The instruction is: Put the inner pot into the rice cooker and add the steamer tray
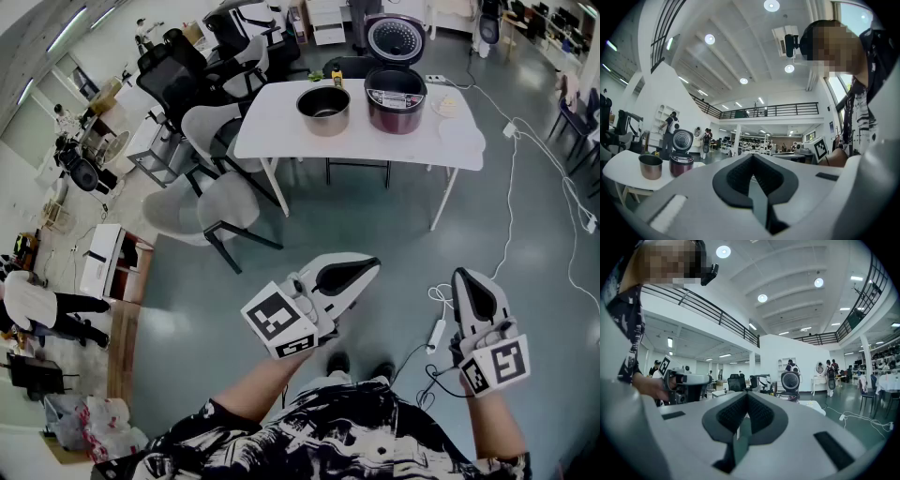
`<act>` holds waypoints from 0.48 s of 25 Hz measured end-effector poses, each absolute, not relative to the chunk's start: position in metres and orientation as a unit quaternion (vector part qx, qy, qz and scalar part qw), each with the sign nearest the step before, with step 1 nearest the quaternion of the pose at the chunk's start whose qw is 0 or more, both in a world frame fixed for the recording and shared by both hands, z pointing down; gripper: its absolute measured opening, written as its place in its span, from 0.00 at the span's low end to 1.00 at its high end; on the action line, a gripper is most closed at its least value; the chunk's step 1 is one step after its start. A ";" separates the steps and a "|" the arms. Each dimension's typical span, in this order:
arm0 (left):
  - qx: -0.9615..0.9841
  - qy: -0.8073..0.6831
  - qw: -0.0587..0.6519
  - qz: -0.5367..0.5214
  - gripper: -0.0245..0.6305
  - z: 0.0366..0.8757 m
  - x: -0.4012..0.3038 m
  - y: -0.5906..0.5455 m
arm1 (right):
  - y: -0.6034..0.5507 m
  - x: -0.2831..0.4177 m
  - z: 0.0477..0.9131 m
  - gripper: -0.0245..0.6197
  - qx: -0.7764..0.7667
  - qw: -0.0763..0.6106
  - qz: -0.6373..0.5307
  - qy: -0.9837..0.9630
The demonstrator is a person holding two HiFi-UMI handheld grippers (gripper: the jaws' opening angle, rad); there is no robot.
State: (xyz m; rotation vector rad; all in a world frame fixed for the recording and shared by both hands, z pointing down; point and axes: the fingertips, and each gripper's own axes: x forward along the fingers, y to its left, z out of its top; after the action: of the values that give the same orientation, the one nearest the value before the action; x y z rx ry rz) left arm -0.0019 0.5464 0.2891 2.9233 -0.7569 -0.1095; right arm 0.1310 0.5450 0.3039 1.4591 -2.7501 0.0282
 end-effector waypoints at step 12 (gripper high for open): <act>0.965 -0.252 0.063 -0.038 0.04 0.292 -0.005 0.543 | 0.541 0.128 0.307 0.03 0.464 0.012 0.015 -0.886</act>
State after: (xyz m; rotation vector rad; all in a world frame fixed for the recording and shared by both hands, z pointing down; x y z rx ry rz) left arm -0.0051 0.5434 0.2919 2.9155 -0.7616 -0.1149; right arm 0.1278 0.5415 0.3071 1.4472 -2.7613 0.0465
